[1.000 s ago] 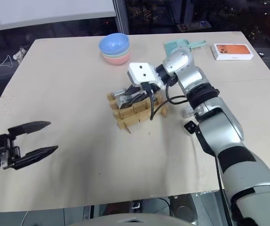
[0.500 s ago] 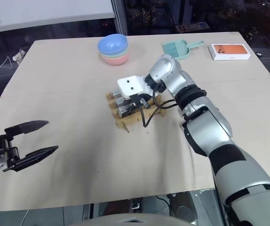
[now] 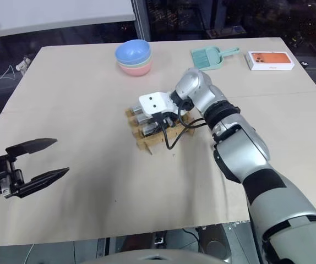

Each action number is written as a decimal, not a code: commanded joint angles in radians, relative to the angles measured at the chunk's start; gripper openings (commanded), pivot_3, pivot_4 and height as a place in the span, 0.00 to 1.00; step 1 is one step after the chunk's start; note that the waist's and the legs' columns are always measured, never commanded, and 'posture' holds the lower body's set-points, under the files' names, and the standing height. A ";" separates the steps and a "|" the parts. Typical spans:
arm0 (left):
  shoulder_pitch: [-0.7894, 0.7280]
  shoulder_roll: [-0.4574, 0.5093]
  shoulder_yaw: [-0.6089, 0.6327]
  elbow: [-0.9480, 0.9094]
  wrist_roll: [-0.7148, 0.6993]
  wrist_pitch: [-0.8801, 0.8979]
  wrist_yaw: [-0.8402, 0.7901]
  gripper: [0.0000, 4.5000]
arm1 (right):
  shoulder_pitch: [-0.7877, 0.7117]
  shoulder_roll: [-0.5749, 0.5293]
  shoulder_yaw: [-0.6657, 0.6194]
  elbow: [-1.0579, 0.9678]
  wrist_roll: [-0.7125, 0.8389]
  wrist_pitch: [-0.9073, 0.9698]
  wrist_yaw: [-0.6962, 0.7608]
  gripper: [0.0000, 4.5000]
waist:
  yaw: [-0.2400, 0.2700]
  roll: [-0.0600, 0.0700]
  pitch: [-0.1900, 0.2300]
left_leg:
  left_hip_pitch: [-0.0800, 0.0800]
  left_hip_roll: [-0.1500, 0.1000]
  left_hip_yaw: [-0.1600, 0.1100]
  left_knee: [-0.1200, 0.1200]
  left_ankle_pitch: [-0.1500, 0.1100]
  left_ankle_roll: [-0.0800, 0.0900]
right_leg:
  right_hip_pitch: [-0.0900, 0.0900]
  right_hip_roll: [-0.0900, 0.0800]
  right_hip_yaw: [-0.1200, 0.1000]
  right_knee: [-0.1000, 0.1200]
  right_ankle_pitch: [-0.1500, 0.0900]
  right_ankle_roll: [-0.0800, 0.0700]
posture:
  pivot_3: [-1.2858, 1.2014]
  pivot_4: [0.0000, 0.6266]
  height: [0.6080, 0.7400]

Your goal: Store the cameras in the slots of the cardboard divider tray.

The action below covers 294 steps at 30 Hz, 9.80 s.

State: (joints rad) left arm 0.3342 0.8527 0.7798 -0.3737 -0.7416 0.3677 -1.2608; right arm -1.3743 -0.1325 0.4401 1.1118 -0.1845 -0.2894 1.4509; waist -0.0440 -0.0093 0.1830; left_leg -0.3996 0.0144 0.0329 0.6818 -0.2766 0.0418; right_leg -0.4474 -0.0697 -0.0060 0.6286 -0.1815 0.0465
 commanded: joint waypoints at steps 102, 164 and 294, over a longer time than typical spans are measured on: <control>-0.785 -0.168 -0.736 0.113 -0.170 0.575 0.199 1.00 | 0.982 -0.352 -0.104 -1.276 -0.023 -0.232 -0.742 0.40 | 0.032 -0.009 -0.004 | 0.003 0.002 0.002 0.006 0.000 0.001 | 0.004 0.009 0.005 0.000 0.001 0.002 | 0.52 0.24 1.00; -1.661 -0.439 -1.230 1.156 0.776 -0.006 -0.115 0.16 | 1.770 -0.811 -1.222 -1.825 1.145 0.925 -0.419 0.99 | 0.056 -0.015 -0.003 | 0.000 -0.003 0.001 0.009 -0.004 0.008 | 0.008 0.007 0.004 -0.003 0.000 0.004 | 0.52 0.24 1.00; -0.388 0.110 -0.247 -0.148 -0.103 0.308 0.157 1.00 | 0.064 -0.303 -0.102 -0.171 0.075 -0.226 0.022 0.16 | 0.007 -0.006 0.002 | 0.001 0.004 0.001 0.016 -0.003 0.005 | 0.006 0.007 0.006 0.005 0.001 0.002 | 0.52 0.24 1.00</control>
State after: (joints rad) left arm -0.0541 0.9508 0.5014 -0.5163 -0.8474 0.6986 -1.1179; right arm -1.2694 -0.4288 0.3427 0.9193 -0.0852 -0.4637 1.5057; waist -0.0373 -0.0149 0.1848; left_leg -0.3984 0.0181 0.0341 0.6981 -0.2794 0.0467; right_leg -0.4419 -0.0630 -0.0003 0.6338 -0.1805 0.0482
